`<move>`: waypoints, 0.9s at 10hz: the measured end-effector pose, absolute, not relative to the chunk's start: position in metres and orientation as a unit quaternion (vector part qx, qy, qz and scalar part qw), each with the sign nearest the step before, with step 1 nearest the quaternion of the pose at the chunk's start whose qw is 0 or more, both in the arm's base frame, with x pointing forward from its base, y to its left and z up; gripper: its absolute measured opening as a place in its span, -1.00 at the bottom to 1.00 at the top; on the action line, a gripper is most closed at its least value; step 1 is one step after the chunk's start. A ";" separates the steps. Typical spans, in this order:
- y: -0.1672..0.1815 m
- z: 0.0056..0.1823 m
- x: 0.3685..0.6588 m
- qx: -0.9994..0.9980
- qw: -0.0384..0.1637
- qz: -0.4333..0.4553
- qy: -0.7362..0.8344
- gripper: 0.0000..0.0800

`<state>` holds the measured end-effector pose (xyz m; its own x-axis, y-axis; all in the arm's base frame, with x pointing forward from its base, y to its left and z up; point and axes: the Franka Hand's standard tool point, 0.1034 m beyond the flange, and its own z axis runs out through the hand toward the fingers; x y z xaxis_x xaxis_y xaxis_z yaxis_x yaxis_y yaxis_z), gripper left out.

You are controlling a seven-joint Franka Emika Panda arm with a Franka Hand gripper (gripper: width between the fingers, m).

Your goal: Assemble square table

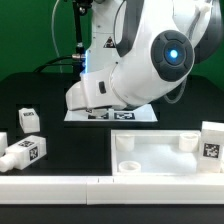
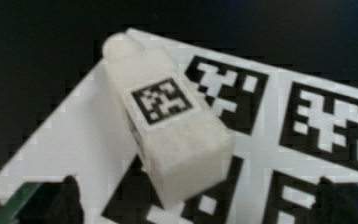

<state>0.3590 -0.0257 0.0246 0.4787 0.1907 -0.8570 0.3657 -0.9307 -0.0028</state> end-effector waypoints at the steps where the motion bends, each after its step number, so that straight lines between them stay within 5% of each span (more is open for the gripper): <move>1: -0.024 0.026 0.361 0.860 0.096 -0.477 0.154 0.62; 4: -0.026 0.026 0.361 0.860 0.096 -0.477 0.152 0.62; 9: -0.038 0.009 0.309 0.847 0.092 -0.503 0.145 0.62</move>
Offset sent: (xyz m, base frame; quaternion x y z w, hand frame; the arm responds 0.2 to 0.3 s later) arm 0.0000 0.0000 0.0000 0.0000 0.0000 0.0000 1.0000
